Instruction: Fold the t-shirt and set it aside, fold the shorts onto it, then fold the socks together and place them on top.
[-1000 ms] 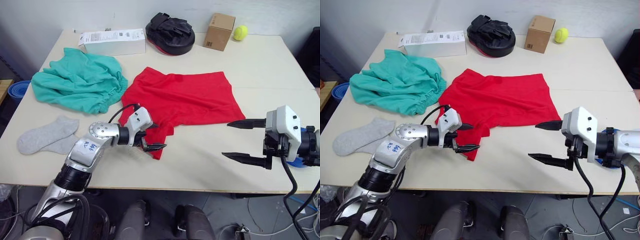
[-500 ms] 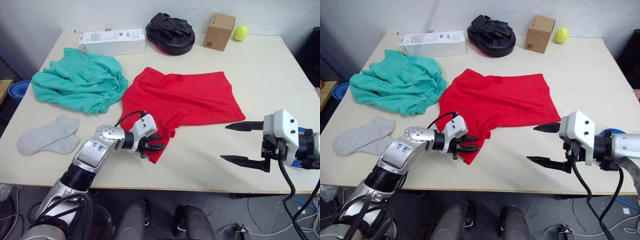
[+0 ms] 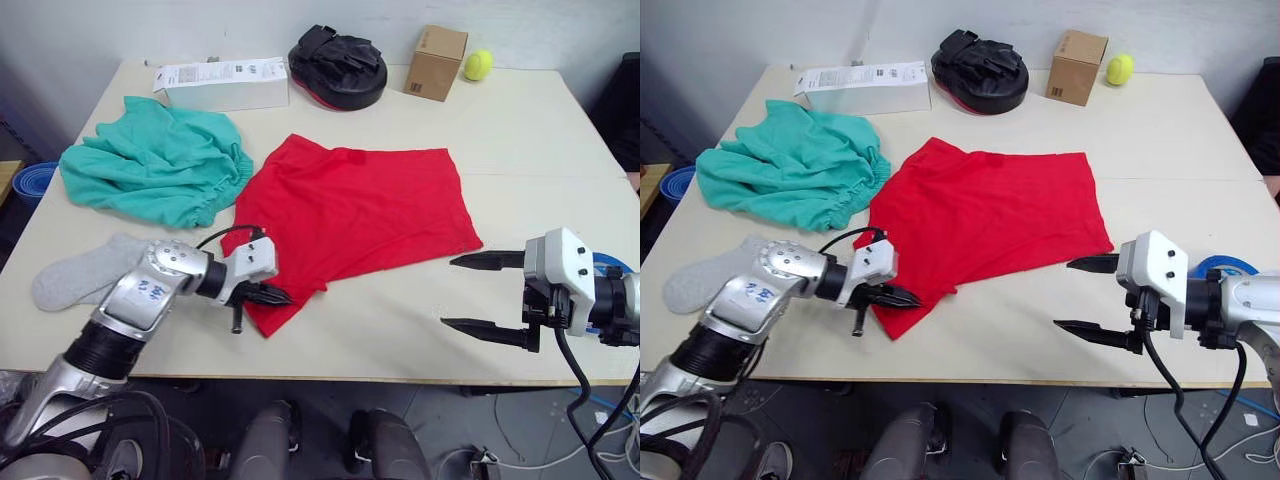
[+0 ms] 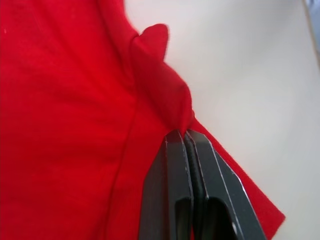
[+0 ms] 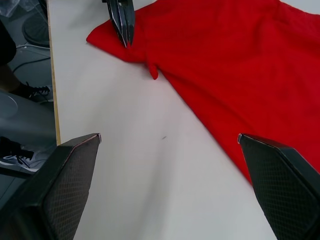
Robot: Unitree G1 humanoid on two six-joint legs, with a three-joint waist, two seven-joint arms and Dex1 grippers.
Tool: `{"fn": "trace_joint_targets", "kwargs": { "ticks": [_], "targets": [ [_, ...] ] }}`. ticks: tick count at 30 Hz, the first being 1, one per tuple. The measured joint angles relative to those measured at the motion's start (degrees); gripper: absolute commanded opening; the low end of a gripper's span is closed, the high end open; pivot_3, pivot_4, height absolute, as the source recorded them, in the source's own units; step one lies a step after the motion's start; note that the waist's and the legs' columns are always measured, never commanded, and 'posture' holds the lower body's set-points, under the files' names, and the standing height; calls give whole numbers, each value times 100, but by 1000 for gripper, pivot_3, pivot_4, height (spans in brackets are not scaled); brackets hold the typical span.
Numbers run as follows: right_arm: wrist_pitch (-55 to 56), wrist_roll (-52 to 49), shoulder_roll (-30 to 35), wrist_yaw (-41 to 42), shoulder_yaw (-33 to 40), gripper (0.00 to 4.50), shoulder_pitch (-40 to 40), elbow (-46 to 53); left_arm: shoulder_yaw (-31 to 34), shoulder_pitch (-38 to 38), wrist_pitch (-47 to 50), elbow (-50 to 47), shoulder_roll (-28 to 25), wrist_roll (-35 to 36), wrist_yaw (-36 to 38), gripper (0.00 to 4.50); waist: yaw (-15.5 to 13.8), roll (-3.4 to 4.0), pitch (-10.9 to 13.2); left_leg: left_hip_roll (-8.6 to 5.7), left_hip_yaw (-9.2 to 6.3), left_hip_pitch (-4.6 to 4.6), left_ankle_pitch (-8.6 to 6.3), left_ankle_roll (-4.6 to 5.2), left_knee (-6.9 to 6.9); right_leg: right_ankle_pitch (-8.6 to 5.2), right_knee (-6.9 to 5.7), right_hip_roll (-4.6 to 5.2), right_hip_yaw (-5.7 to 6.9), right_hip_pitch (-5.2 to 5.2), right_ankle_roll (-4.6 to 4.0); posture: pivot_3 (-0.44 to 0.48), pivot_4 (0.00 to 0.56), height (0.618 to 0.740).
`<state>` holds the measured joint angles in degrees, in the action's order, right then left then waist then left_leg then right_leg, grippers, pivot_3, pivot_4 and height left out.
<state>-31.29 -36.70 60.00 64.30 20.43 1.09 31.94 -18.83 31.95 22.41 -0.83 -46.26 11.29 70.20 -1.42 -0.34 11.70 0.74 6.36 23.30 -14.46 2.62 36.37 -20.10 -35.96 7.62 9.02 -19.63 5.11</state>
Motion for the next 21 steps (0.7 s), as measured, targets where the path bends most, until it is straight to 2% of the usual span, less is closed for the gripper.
{"fn": "trace_joint_targets", "kwargs": {
  "ticks": [4,9,13,18,21],
  "targets": [
    [16,-47,0,164,-32,4500,-51,102,-32,-17,-1023,447,-82,-275,384,15,-7,0,0,0,0,1,-2,2,-2,0,2,3,0,-1,0,0,150,740],
    [47,-46,0,195,-147,4500,-20,124,27,-6,-1354,607,73,-328,428,15,-1,0,0,0,0,1,-3,4,-1,0,-1,4,0,-1,0,0,150,740],
    [149,-18,-1,202,-226,4500,-28,123,236,-134,-1189,516,113,-98,509,894,3,0,0,0,-1,1,-3,4,-1,0,-3,3,2,-1,0,0,150,740],
    [239,15,-1,234,-230,4500,-83,123,545,-364,-942,-86,-1,233,619,2549,5,0,0,0,0,0,-3,4,0,0,-3,3,2,0,0,0,150,740],
    [240,16,-1,247,-233,4500,-102,123,685,-449,-1104,-347,-107,309,724,3353,5,0,0,0,0,0,-3,4,-1,0,-3,3,2,0,0,0,150,740]
  ]
}}
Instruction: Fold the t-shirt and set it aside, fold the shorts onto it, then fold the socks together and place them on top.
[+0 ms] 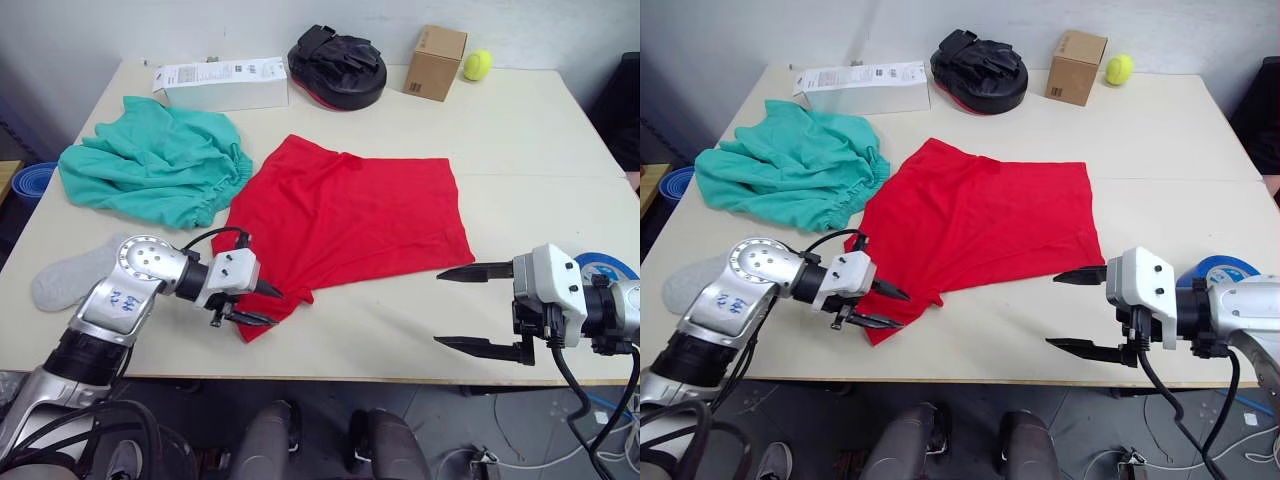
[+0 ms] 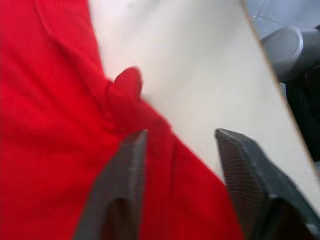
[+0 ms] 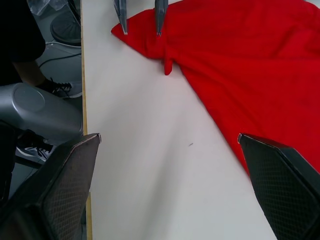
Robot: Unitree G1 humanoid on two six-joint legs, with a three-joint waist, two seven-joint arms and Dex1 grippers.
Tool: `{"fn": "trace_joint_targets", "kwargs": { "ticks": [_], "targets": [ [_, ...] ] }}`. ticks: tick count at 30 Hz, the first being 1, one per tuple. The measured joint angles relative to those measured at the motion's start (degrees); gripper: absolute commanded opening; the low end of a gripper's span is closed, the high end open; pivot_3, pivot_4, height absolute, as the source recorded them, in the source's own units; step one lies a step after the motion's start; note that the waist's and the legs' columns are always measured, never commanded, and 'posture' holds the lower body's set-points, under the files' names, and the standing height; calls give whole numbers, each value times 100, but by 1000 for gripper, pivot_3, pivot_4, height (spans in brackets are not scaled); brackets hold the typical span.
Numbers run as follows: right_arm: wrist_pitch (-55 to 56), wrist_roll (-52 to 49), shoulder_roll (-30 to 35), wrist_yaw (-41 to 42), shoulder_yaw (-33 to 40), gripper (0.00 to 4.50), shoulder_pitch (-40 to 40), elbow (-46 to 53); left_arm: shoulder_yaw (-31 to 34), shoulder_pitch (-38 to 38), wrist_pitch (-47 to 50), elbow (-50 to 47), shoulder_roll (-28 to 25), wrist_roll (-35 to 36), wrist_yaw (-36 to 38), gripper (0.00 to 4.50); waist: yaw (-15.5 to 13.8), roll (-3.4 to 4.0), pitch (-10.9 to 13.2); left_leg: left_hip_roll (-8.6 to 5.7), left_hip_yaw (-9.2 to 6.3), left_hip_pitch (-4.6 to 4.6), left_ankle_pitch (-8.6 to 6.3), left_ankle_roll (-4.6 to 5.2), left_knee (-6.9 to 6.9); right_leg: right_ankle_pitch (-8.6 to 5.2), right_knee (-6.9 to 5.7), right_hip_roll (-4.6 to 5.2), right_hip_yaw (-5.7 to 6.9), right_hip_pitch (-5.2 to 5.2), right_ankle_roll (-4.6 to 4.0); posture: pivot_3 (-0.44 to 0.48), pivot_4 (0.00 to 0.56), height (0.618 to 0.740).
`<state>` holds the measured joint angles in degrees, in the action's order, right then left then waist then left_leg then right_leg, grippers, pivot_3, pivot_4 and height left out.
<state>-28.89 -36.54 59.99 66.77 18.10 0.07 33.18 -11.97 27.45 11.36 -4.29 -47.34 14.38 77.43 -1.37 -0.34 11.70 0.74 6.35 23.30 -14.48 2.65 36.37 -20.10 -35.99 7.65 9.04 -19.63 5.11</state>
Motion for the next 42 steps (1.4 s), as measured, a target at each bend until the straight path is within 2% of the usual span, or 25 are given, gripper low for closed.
{"fn": "trace_joint_targets", "kwargs": {
  "ticks": [2,12,15,25,33,37,42],
  "targets": [
    [0,-4,0,6,0,4500,2,0,33,-89,-467,-103,-139,-113,76,3926,-1,0,0,0,1,-1,0,0,-1,0,1,0,0,1,0,0,150,740],
    [-29,-9,0,-7,-15,4500,41,6,-113,-209,-2741,393,-276,-718,592,3926,-1,0,0,0,1,0,-3,0,-2,0,2,1,0,-3,0,0,150,740],
    [-32,-11,0,-39,-20,4500,39,30,-229,-208,-3179,690,-277,-838,675,3294,2,0,0,0,1,0,-3,0,-3,0,1,1,0,-3,0,0,150,740],
    [-34,-17,0,-148,-20,4500,-25,99,-281,-193,-3800,1180,-172,-1067,609,91,-7,0,0,0,0,-1,-3,1,-2,0,-1,2,1,-2,0,0,150,740],
    [231,341,0,-121,-286,4500,-60,-27,-221,-301,-2922,1129,-110,-777,526,16,8,0,0,0,0,-1,-3,2,-1,0,-3,2,2,-3,0,0,150,740],
    [314,678,-1,-229,-657,4500,375,-592,-118,-471,-2136,916,-278,-481,584,16,31,0,0,0,1,-1,-2,1,-2,0,-7,2,1,-5,0,0,150,740],
    [427,1385,-114,-401,-1421,4500,1408,-1569,137,-763,-1375,674,-758,-123,820,16,148,2,0,1,4,-1,-1,-3,-8,0,-10,1,1,-12,-1,0,150,740]
  ]
}}
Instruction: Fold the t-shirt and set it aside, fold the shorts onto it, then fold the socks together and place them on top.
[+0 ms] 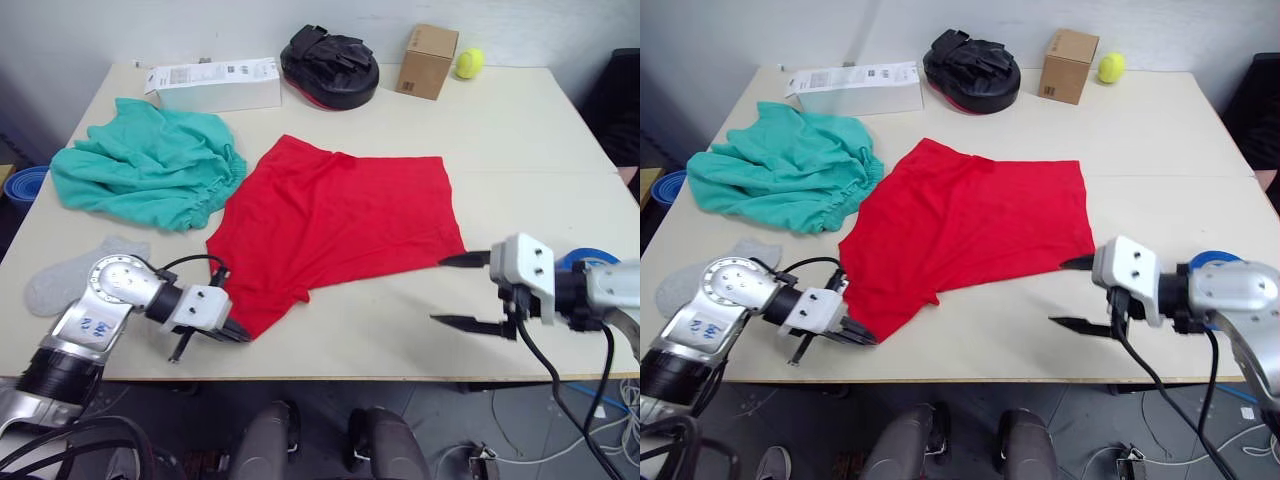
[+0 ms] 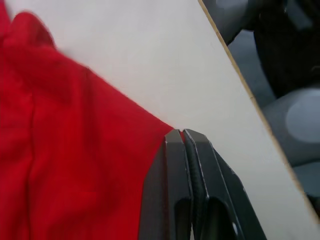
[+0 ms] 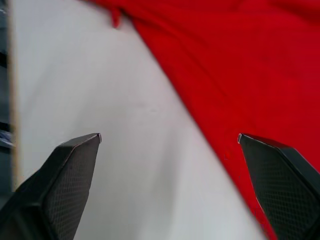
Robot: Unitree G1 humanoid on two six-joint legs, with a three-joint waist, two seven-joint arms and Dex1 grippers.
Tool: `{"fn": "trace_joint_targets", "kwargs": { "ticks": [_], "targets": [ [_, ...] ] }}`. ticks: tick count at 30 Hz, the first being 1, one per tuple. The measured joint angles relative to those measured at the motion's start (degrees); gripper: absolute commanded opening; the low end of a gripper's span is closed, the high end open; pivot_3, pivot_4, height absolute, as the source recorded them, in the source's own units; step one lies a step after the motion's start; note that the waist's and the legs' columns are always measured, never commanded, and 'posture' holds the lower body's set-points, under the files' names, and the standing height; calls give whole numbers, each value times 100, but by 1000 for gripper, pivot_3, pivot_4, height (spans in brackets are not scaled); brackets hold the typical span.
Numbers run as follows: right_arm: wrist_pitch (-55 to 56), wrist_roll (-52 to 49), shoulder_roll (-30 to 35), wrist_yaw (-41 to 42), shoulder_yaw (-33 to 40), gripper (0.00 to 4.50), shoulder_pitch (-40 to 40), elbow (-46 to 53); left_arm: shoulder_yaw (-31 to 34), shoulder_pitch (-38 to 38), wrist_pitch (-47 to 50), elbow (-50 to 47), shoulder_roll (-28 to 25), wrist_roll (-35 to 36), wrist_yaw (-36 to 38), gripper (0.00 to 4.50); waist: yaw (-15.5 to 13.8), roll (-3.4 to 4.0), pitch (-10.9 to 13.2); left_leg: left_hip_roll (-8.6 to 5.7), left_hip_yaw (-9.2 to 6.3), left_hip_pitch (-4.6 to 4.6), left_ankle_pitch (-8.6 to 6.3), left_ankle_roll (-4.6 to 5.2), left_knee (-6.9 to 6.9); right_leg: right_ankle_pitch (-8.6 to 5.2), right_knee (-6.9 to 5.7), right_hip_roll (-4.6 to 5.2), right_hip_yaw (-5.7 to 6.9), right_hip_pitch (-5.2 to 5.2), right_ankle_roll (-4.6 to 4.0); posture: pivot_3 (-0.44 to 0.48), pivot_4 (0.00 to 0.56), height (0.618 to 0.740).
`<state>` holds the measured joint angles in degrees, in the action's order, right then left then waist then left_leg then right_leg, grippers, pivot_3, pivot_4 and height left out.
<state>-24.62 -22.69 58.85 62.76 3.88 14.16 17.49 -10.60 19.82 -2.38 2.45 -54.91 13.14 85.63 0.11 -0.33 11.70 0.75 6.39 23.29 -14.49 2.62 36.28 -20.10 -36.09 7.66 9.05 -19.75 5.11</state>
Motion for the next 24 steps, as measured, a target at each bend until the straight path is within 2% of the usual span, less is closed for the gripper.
{"fn": "trace_joint_targets", "kwargs": {
  "ticks": [9,14,21,24],
  "targets": [
    [266,1160,-679,-70,-1233,4500,1717,-1748,158,-391,63,-309,-193,9,-21,16,18,1,1,0,21,3,1,-2,1,0,-16,0,-9,-20,0,0,150,740],
    [45,1414,-1102,-59,-1504,4500,2423,-2656,179,-611,-536,-299,-502,-289,-18,16,32,1,1,0,39,12,4,-6,-1,-1,-51,2,-23,-54,-3,0,150,740],
    [25,1849,-1357,193,-1909,4500,3126,-3742,250,-706,-1024,-170,-557,-330,-83,16,81,1,0,3,54,11,6,-7,-1,-2,-82,2,-44,-72,-4,0,150,740],
    [121,2068,-1407,315,-2022,3861,3163,-4090,284,-741,-1019,-171,-557,-322,-104,0,98,1,0,3,60,11,6,-8,-1,-2,-87,2,-48,-76,-4,0,150,740]
  ]
}}
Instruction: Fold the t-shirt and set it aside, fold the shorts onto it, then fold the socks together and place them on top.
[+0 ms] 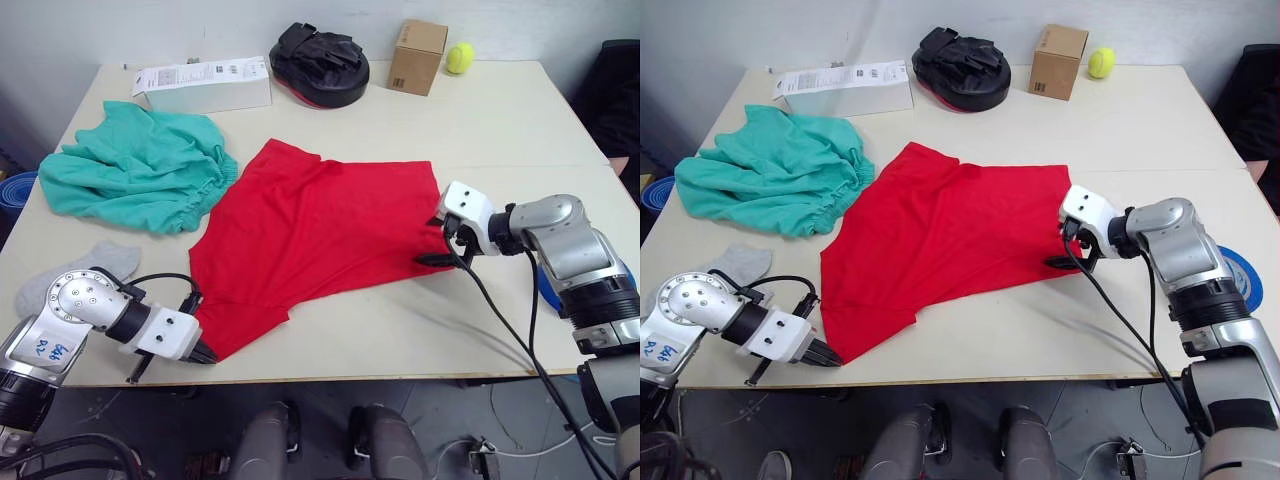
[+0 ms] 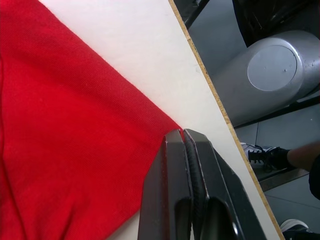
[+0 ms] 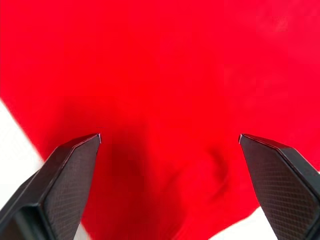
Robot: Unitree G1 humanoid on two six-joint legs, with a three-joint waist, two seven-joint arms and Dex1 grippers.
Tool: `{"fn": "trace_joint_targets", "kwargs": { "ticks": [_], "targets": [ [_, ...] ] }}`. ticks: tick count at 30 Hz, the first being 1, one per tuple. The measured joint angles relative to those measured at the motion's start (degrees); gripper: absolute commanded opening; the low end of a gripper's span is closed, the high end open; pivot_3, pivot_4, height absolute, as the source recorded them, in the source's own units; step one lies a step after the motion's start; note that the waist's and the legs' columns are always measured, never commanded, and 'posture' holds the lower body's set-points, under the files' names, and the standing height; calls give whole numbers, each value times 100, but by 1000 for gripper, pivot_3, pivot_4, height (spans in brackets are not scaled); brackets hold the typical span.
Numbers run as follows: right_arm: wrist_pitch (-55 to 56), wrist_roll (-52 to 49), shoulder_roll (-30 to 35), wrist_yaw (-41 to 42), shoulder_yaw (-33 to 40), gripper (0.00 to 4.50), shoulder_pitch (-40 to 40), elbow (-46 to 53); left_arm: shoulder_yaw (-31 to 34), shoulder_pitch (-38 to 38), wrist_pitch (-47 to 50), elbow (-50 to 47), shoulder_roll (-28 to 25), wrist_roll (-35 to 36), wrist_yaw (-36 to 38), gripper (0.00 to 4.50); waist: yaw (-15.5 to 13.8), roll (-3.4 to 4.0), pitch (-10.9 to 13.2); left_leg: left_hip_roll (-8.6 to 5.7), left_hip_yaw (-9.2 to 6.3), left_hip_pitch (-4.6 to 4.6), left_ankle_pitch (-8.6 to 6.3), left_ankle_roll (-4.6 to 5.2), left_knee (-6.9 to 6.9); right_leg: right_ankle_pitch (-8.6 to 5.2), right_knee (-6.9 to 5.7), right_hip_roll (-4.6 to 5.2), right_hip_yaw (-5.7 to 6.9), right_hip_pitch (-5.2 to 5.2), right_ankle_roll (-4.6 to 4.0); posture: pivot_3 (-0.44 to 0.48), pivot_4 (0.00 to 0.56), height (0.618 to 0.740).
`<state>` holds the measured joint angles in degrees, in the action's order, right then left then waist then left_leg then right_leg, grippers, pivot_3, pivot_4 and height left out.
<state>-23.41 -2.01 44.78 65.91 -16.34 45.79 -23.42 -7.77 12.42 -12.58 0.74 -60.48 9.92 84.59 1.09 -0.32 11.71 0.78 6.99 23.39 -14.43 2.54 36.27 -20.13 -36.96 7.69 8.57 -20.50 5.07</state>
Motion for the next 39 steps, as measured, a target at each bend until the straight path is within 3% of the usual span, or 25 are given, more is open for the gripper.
{"fn": "trace_joint_targets", "kwargs": {
  "ticks": [10,12,18,29,35,39],
  "targets": [
    [224,219,-239,51,20,517,290,-567,105,-154,173,-61,1,59,-120,0,42,1,-1,0,4,-4,2,1,4,0,-2,2,-9,1,0,0,150,740],
    [235,229,-239,114,44,20,285,-568,115,-174,214,-83,1,68,-137,0,42,1,-1,0,4,-4,2,1,4,0,-2,2,-11,1,0,0,150,740],
    [177,153,-103,353,146,20,50,-204,123,-203,304,-213,2,90,-183,0,32,1,-1,0,3,-1,2,2,2,0,-3,2,-10,0,0,0,150,740],
    [-565,-1240,1150,1314,1294,20,-2027,2832,164,-241,553,-231,38,175,-210,0,2,0,-1,0,0,-1,-3,2,1,0,10,3,-9,3,0,0,150,740],
    [769,-1504,1279,1506,2089,20,-3402,3621,204,-234,1122,-322,62,439,-126,0,2,-1,-1,0,1,-4,-7,-1,-4,0,14,3,-10,2,1,0,150,740],
    [1197,-1466,1243,1191,2187,20,-3592,3806,220,-228,1294,-458,61,483,-67,0,24,-1,-1,0,3,-5,-5,-1,-1,0,12,2,-13,2,1,0,150,740]
  ]
}}
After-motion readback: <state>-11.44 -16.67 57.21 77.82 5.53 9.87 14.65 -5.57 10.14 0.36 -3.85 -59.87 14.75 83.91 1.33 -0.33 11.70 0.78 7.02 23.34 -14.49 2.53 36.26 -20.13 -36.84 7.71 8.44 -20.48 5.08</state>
